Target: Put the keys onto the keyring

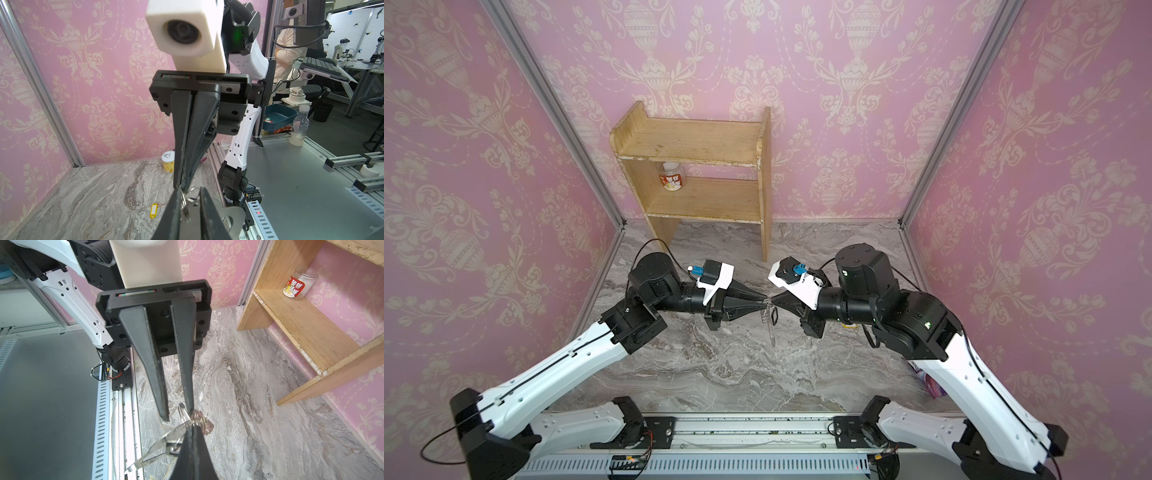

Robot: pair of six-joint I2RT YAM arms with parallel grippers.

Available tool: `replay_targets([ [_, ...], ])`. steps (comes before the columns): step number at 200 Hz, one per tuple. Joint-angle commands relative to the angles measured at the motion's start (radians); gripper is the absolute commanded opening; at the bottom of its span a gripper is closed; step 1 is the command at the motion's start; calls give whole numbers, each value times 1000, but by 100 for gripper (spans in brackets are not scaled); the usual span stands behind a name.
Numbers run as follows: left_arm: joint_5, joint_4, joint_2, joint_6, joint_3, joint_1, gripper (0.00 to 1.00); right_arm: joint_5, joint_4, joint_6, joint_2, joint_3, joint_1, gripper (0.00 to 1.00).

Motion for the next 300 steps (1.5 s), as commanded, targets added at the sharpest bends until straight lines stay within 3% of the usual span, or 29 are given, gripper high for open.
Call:
replay_targets([
  [1, -32, -31, -2, 27, 31, -7, 21, -12, -3, -19, -9, 33, 0, 0],
  [31, -39, -33, 9, 30, 46, -10, 16, -30, -4, -21, -3, 33, 0, 0],
  [72, -47, -44, 22, 35, 57, -16, 1, -37, 1, -29, 2, 34, -1, 0],
  [104, -50, -49, 27, 37, 58, -18, 5, -34, 11, -31, -7, 30, -1, 0],
  [115, -47, -51, 30, 37, 60, -20, 0, -36, 12, -31, -7, 28, -1, 0],
  [146, -63, -44, 33, 42, 63, -21, 0, -6, 28, -24, -16, 15, -1, 0],
  [155, -79, -36, 31, 38, 62, -21, 0, 9, 32, -20, -22, 9, 0, 9],
  [168, -106, -21, 27, 36, 58, -21, 0, 33, 39, -13, -36, 0, -4, 32],
  [188, -151, 12, 20, 27, 45, -21, 0, 73, 65, 12, -70, -27, -10, 42],
  [300, -190, 104, 15, 2, 28, -21, 0, 93, 295, 138, -131, -213, -16, 34],
])
